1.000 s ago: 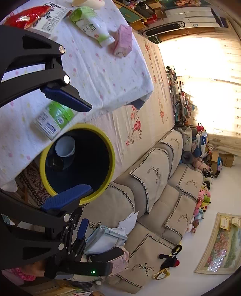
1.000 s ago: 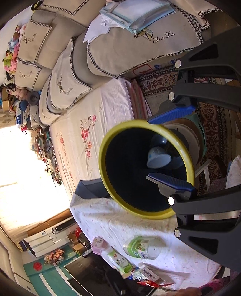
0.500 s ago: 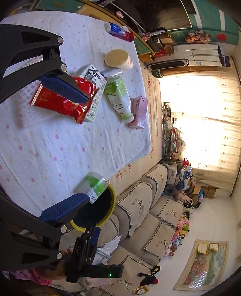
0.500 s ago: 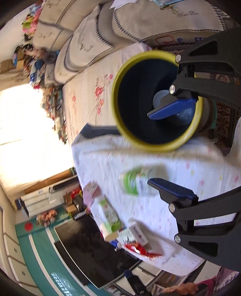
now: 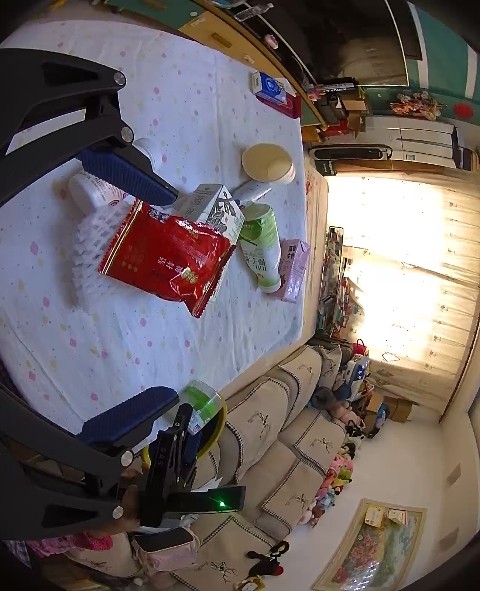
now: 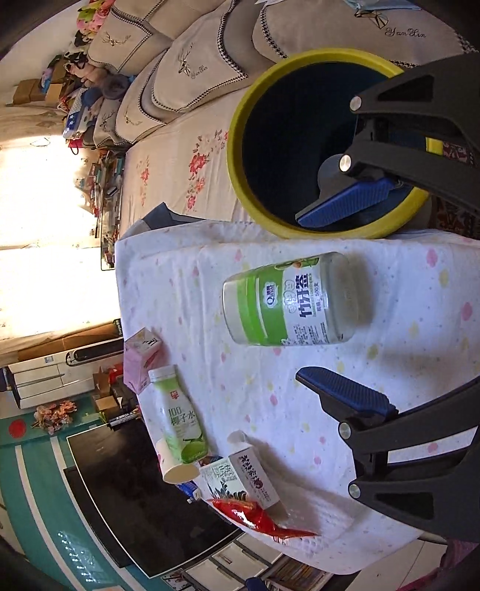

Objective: Collect trash
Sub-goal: 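Grasp the green-lidded jar with the right gripper and lift it, then drop the jar into the bin by opening the right gripper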

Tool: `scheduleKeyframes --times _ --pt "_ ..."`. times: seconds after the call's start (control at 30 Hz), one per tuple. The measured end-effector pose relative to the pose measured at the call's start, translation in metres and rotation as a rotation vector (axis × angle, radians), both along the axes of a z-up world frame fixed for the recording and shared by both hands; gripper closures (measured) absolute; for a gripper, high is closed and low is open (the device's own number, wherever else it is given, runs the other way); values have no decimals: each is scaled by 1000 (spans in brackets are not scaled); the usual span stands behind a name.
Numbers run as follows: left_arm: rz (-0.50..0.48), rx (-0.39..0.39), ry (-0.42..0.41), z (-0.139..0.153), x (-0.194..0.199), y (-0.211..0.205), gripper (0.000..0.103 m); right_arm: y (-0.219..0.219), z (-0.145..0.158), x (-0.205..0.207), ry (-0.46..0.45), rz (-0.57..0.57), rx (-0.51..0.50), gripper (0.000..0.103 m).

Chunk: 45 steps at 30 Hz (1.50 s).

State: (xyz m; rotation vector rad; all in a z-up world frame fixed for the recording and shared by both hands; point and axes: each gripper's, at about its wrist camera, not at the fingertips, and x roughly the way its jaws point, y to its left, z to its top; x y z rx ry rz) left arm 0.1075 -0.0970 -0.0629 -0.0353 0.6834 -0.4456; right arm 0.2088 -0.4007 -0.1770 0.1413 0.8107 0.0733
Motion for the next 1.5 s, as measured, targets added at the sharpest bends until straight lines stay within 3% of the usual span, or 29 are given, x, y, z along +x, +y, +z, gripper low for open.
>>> scheduleKeyframes --times 0.13,0.37,0.47,0.87,1.17,1.3,1.5 --pt "13 -15 10 -3 2 8 6 -2 -9 10 26 -10 9 30" --pt "22 -33 25 -10 4 14 6 1 -15 17 43 -17 -7 42" --pt "20 -32 26 -11 3 13 6 3 -16 20 43 -11 -3 53" --pt "11 -16 20 -11 1 5 6 6 3 4 -13 -16 -9 55" --pt "7 -9 20 -13 0 2 6 -24 23 -12 -63 -99 -1 55" --pt "6 -5 24 -15 1 1 6 -54 15 -13 -36 -181 -7 55" --pt "0 9 37 -19 4 -5 6 -99 -22 -4 68 -291 -17 55"
